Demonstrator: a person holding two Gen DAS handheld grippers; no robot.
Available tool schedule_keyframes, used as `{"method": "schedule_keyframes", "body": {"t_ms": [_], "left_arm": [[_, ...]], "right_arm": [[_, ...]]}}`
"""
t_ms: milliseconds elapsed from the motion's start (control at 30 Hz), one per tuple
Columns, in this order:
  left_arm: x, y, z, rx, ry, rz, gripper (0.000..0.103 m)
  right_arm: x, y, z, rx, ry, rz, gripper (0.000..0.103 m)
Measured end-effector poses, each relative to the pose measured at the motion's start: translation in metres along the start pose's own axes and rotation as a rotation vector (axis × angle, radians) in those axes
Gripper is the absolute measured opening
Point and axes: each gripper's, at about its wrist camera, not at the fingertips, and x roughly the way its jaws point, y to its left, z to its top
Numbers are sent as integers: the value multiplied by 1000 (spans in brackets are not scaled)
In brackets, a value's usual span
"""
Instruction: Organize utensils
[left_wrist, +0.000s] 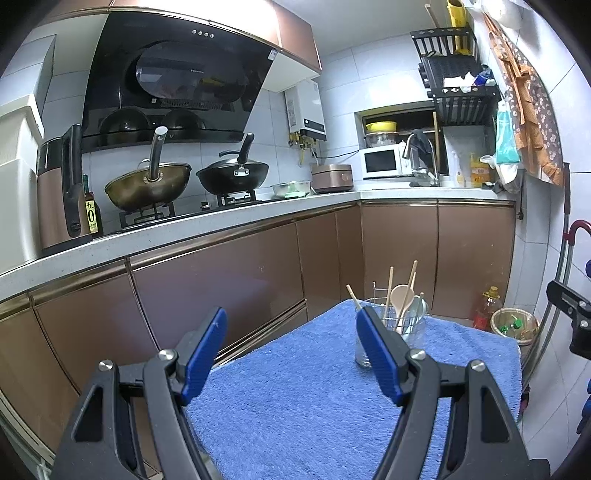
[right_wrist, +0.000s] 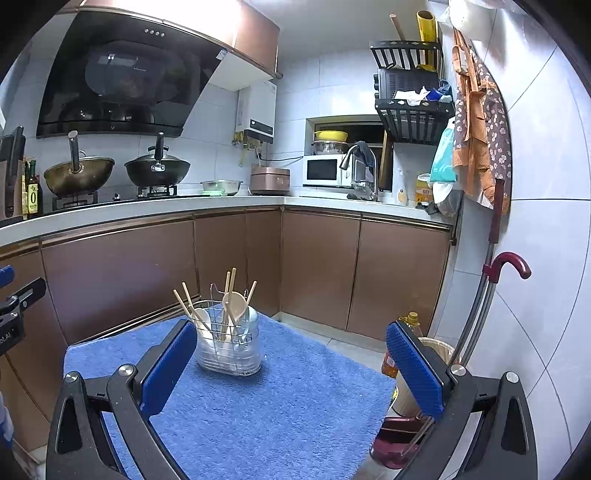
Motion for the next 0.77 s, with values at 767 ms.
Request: {"method": "schedule_keyframes", "body": {"t_ms": [767], "left_arm": [[-21,6,3,-43,-33,-42,71]], "right_arm": [[-20,5,2,-11,-37,-13,103]]}}
